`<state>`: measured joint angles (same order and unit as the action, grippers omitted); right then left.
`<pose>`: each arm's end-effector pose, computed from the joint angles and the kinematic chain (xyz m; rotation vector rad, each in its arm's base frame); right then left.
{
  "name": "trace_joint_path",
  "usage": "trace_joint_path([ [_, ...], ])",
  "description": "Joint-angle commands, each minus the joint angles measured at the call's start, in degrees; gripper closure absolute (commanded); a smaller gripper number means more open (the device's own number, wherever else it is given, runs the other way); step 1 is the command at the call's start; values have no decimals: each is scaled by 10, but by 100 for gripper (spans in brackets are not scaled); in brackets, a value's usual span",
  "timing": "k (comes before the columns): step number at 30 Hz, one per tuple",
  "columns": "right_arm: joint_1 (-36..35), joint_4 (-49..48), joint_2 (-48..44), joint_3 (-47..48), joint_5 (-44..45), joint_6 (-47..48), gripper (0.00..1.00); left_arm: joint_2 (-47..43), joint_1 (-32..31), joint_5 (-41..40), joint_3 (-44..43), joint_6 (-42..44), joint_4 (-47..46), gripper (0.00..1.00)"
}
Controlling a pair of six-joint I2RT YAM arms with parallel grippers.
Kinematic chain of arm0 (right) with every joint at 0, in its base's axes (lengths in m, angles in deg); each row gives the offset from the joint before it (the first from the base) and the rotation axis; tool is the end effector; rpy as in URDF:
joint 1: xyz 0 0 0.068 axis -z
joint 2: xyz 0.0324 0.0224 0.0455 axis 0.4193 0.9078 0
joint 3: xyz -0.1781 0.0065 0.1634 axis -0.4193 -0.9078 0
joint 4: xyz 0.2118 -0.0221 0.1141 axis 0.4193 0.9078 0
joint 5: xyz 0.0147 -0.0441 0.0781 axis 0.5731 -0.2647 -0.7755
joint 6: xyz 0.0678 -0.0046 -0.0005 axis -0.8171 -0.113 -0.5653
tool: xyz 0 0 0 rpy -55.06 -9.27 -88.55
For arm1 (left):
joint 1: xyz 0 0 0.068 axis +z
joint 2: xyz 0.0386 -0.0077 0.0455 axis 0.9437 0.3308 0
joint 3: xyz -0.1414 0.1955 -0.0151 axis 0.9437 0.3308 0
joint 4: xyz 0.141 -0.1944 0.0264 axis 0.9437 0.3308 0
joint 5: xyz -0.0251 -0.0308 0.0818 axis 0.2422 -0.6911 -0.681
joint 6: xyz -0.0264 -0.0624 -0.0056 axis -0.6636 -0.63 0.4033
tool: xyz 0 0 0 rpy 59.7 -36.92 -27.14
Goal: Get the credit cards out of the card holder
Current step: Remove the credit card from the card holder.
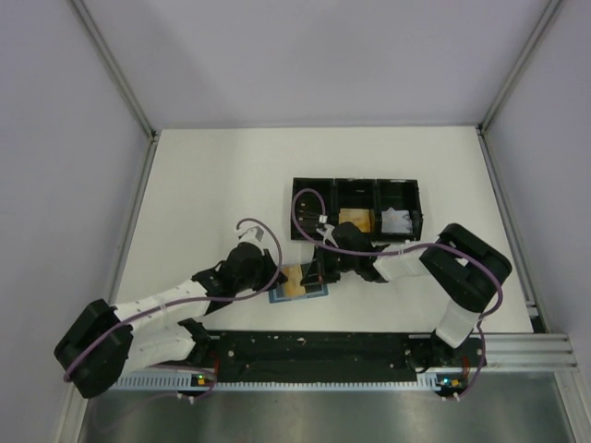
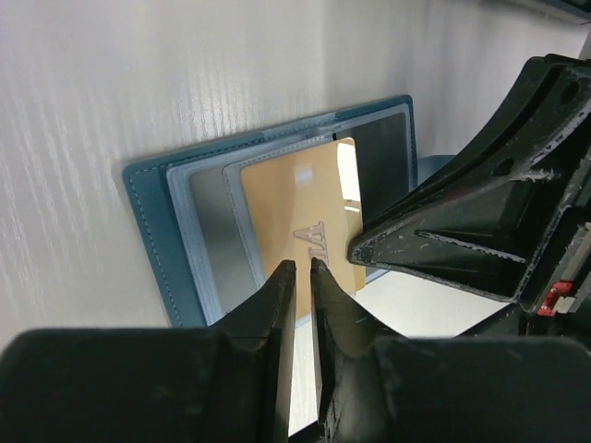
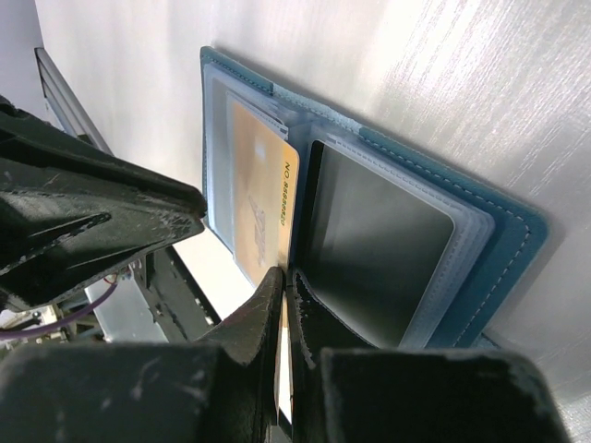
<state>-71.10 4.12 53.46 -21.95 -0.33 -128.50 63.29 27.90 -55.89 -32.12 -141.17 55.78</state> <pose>0.1951 0.2398 0.0970 -0.2636 2.5724 1.2845 0.1550 -0.1444 0.1343 -0.1890 2.4182 -0.8452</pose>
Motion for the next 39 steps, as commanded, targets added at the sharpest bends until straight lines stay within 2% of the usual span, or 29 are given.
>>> trace_joint_path([
  [1, 4, -14, -3, 1, 6, 8, 100, 37, 2, -2, -26, 16, -37, 86],
  [10, 5, -15, 2, 1, 5, 10, 100, 82, 2, -33, -32, 26, -11, 100],
  [24, 7, 15, -9, 3, 24, 24, 100, 135, 2, -60, -63, 54, 93, 100],
  [39, 17, 50, -23, -2, 56, 29, 100, 134, 2, -60, -68, 71, 112, 100],
])
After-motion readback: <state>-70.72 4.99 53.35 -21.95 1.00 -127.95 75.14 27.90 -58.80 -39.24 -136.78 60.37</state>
